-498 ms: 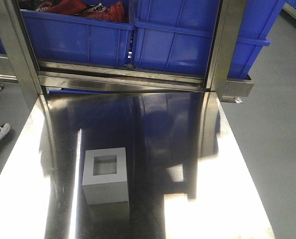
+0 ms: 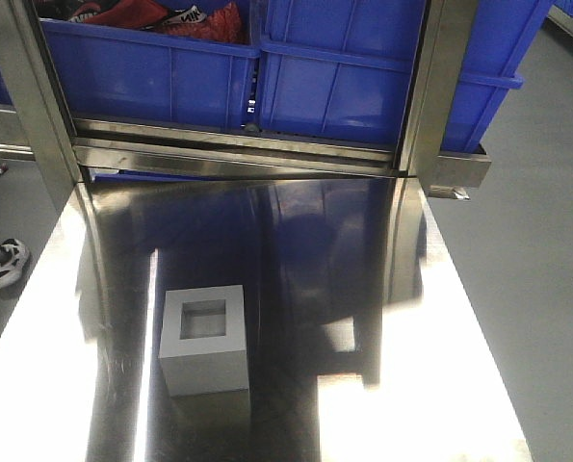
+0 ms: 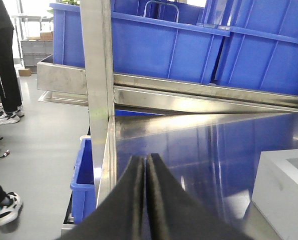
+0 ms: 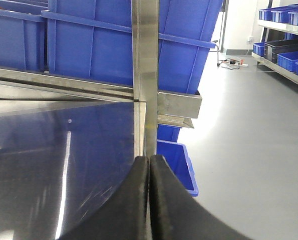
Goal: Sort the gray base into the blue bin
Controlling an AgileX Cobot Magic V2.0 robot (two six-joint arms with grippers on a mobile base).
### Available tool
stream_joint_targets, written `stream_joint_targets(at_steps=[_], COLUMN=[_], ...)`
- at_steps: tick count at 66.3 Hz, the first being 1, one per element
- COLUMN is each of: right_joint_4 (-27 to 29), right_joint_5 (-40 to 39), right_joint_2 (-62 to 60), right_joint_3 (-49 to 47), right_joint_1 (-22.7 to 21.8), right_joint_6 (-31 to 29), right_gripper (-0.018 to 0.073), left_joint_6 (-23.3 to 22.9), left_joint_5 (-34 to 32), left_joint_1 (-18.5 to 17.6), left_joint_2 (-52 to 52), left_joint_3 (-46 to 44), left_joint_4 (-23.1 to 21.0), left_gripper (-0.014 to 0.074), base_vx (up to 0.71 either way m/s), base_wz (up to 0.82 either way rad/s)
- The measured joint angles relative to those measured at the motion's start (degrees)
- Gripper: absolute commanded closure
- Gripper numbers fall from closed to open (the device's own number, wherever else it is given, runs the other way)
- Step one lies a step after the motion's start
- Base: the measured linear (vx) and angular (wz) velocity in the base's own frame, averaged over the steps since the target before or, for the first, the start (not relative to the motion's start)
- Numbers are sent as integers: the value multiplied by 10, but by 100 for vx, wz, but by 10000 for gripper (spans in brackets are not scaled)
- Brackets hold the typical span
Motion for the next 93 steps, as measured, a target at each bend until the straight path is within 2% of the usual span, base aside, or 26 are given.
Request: stream_joint_targets(at_steps=[44, 52, 63, 71, 83, 93], right_joint_4=[0, 0, 0, 0, 0, 0], right_joint_5=[0, 0, 0, 0, 0, 0], right_joint_2=[0, 0, 0, 0, 0, 0], right_joint_3=[0, 0, 0, 0, 0, 0], right_joint_1=[0, 0, 0, 0, 0, 0], right_joint_6=[0, 0, 0, 0, 0, 0], right_gripper=[568, 568, 568, 568, 568, 568], left_joint_6=[0, -22, -82, -99, -101, -91], left_joint_5=[-5, -5, -10, -21, 16, 108], left_joint_1=[0, 0, 0, 0, 0, 0], left_joint_2=[0, 0, 0, 23, 123, 214], left_joint_3=[0, 0, 0, -3, -84, -179], left_joint_4=[0, -1, -3, -3, -3, -3], left_gripper=[602, 602, 602, 602, 602, 602], base_vx=[0, 0, 0, 0, 0, 0], base_wz=[0, 0, 0, 0, 0, 0])
